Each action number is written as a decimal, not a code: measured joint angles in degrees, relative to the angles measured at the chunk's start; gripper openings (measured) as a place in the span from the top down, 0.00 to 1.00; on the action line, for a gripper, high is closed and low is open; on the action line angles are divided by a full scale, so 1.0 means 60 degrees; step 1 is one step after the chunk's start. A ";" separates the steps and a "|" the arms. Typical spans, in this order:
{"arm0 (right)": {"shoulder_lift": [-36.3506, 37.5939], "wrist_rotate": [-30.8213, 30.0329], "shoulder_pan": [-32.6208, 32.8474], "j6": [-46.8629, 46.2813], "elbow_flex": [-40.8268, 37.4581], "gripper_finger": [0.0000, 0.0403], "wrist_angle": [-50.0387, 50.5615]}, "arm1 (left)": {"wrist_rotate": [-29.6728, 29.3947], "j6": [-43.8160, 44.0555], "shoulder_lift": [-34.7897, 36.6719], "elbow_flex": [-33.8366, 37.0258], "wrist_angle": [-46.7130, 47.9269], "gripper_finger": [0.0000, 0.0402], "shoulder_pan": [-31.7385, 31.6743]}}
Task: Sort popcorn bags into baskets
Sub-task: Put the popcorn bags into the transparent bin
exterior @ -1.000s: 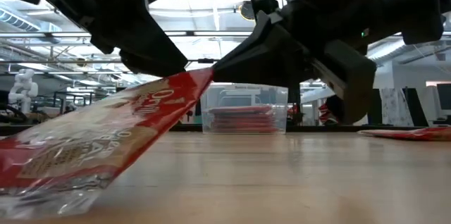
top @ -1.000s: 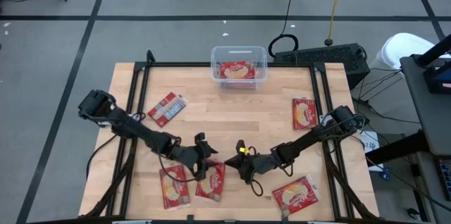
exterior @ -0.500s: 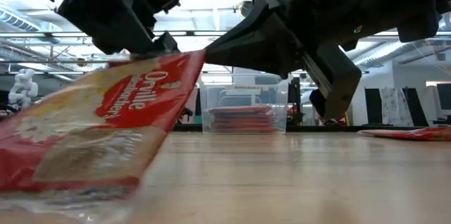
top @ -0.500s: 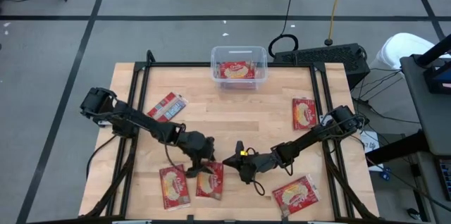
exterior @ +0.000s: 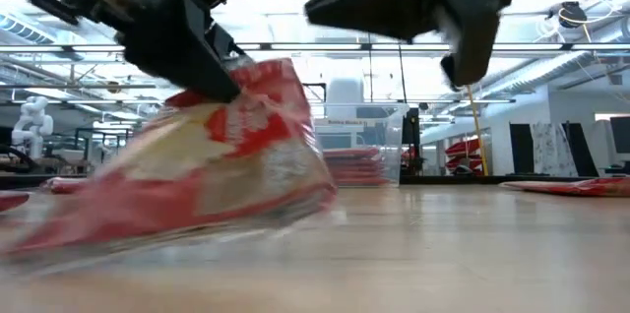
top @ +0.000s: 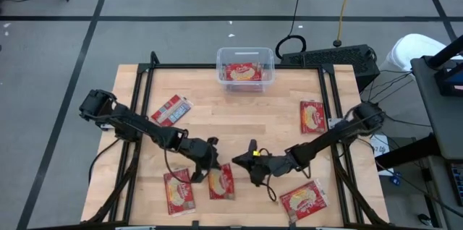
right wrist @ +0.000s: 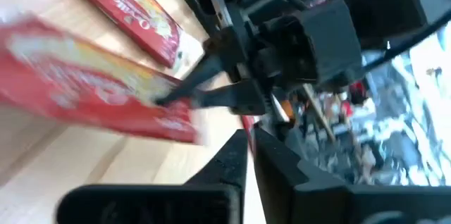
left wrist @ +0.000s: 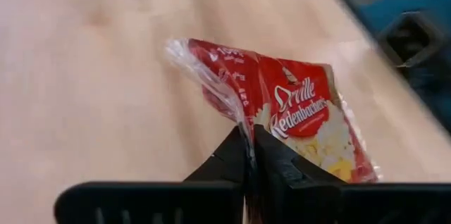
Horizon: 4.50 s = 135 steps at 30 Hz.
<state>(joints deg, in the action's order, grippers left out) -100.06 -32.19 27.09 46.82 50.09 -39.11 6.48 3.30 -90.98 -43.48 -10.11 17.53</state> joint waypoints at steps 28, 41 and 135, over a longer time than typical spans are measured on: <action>0.3114 -0.1237 -0.0287 -1.0824 -0.1316 0.40 0.4283 | -0.6141 -0.0401 0.1925 -0.0008 -0.1407 0.98 0.0434; 0.3105 0.0811 -0.1381 -0.9536 -0.4206 0.51 -0.1984 | -0.6353 -0.1052 0.1906 -0.0004 -0.2212 0.96 0.0226; -0.0430 1.1569 -1.2731 -0.4207 0.6204 0.97 1.1454 | -0.4091 0.0183 0.1913 0.1267 -0.2106 0.57 -0.1525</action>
<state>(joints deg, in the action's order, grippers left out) -102.64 37.22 -49.30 21.58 87.31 29.61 -18.07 4.40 -79.50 -35.88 -22.74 8.38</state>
